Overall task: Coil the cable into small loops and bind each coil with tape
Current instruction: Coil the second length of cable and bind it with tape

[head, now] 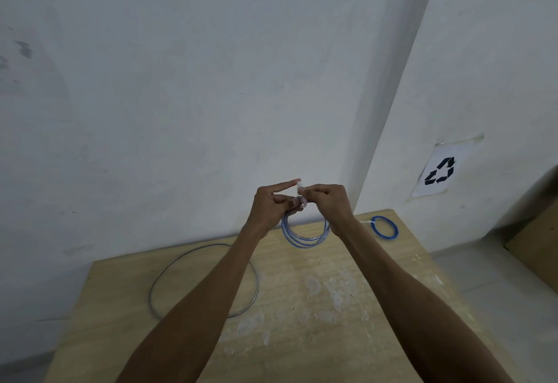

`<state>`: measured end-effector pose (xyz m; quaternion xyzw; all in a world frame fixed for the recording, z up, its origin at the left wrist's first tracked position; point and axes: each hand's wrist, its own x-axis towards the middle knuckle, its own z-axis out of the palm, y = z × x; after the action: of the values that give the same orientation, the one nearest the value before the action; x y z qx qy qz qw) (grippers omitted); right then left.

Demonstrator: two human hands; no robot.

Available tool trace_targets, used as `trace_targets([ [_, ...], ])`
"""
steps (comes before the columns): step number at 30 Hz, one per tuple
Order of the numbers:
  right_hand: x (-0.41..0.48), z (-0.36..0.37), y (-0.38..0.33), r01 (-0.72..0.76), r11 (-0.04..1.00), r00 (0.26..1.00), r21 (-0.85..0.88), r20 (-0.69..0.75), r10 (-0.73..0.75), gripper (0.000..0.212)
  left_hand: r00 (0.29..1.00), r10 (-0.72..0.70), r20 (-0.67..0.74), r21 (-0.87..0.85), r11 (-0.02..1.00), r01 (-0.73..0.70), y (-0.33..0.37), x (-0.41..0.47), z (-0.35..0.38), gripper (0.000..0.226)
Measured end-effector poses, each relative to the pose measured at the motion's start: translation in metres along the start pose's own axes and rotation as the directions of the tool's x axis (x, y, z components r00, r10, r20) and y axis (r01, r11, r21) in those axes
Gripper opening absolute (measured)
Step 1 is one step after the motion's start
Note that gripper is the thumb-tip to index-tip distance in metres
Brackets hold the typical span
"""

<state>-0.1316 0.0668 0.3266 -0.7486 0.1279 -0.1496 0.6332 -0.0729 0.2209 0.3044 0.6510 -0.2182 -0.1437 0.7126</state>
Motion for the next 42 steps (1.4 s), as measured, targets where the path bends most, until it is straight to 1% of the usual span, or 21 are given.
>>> trace_targets([
  [2,-0.001,0.002,-0.001,0.023,1.0,1.0,0.006,-0.012,-0.023,0.024,1.0,-0.001,-0.02,-0.002,1.0,0.001,-0.003,0.0,0.001,0.047],
  [5,0.001,0.004,0.0,0.023,0.999,0.995,0.028,-0.096,-0.02,0.019,0.999,0.027,-0.024,0.042,0.999,-0.026,-0.007,0.001,0.003,0.035],
  [7,0.001,0.004,0.001,-0.016,0.999,0.988,0.046,-0.151,0.023,0.027,0.999,0.034,-0.023,0.069,0.997,-0.033,-0.007,0.002,0.003,0.032],
  [9,0.002,0.002,0.002,-0.025,0.999,0.988,0.045,-0.149,0.032,0.037,0.999,0.045,-0.027,0.095,0.995,-0.042,-0.006,0.003,0.001,0.03],
  [10,0.002,0.002,0.001,-0.019,0.999,0.992,0.041,-0.125,0.024,0.035,0.998,0.049,-0.031,0.103,0.994,-0.046,-0.005,0.004,0.0,0.03],
  [13,0.003,0.002,-0.004,-0.029,0.997,0.997,0.078,-0.07,0.035,0.009,0.997,0.058,-0.042,0.121,0.991,-0.052,-0.003,0.006,0.0,0.027],
  [14,0.003,0.002,-0.006,-0.026,0.997,0.997,0.077,-0.066,0.031,0.006,0.997,0.063,-0.039,0.131,0.99,-0.058,-0.003,0.006,0.0,0.027],
  [17,0.005,-0.003,-0.014,-0.013,0.998,0.998,0.055,-0.056,0.016,0.006,0.998,0.064,-0.024,0.171,0.984,-0.059,-0.003,0.008,-0.001,0.026],
  [18,0.007,-0.005,-0.016,-0.035,0.996,0.998,0.078,-0.05,0.039,0.007,0.998,0.056,-0.022,0.176,0.983,-0.051,-0.003,0.008,-0.001,0.026],
  [21,0.015,-0.009,-0.021,-0.191,0.968,0.979,0.165,-0.045,0.2,0.011,0.999,0.039,0.011,0.225,0.974,-0.041,0.0,0.01,0.001,0.029],
  [23,0.023,-0.009,-0.022,-0.218,0.956,0.969,0.199,-0.075,0.237,0.018,0.999,0.039,0.035,0.264,0.963,-0.047,0.001,0.01,0.003,0.029],
  [24,0.026,-0.009,-0.024,-0.208,0.957,0.969,0.202,-0.092,0.23,0.019,0.998,0.036,0.043,0.274,0.961,-0.046,0.002,0.01,0.004,0.029],
  [26,0.029,-0.008,-0.024,-0.187,0.965,0.972,0.185,-0.106,0.209,0.014,0.998,0.026,0.052,0.282,0.959,-0.04,0.004,0.009,0.004,0.028],
  [29,0.032,-0.009,-0.026,-0.153,0.978,0.982,0.14,-0.086,0.166,0.006,0.998,-0.007,0.057,0.248,0.969,-0.007,0.01,0.01,0.002,0.027],
  [32,0.036,-0.009,-0.027,-0.082,0.995,0.996,0.065,-0.028,0.084,0.008,0.993,-0.063,0.097,0.151,0.987,0.048,0.015,0.009,-0.002,0.041],
  [34,0.037,-0.008,-0.026,-0.038,0.999,0.999,0.003,-0.011,0.038,0.008,0.987,-0.087,0.132,0.155,0.986,0.066,0.014,0.011,-0.004,0.046],
  [37,0.038,-0.008,-0.022,-0.014,1.0,0.999,-0.023,-0.048,0.013,0.01,0.981,-0.09,0.171,0.242,0.969,0.046,0.011,0.011,-0.004,0.034],
  [39,0.043,-0.009,-0.021,-0.01,1.0,0.995,-0.025,-0.097,0.007,0.014,0.981,-0.082,0.178,0.257,0.966,0.034,0.011,0.007,0.001,0.028],
  [42,0.046,-0.01,-0.02,-0.019,1.0,0.991,-0.009,-0.129,0.018,0.016,0.989,-0.045,0.139,0.301,0.954,0.001,0.01,0.005,0.007,0.024],
])
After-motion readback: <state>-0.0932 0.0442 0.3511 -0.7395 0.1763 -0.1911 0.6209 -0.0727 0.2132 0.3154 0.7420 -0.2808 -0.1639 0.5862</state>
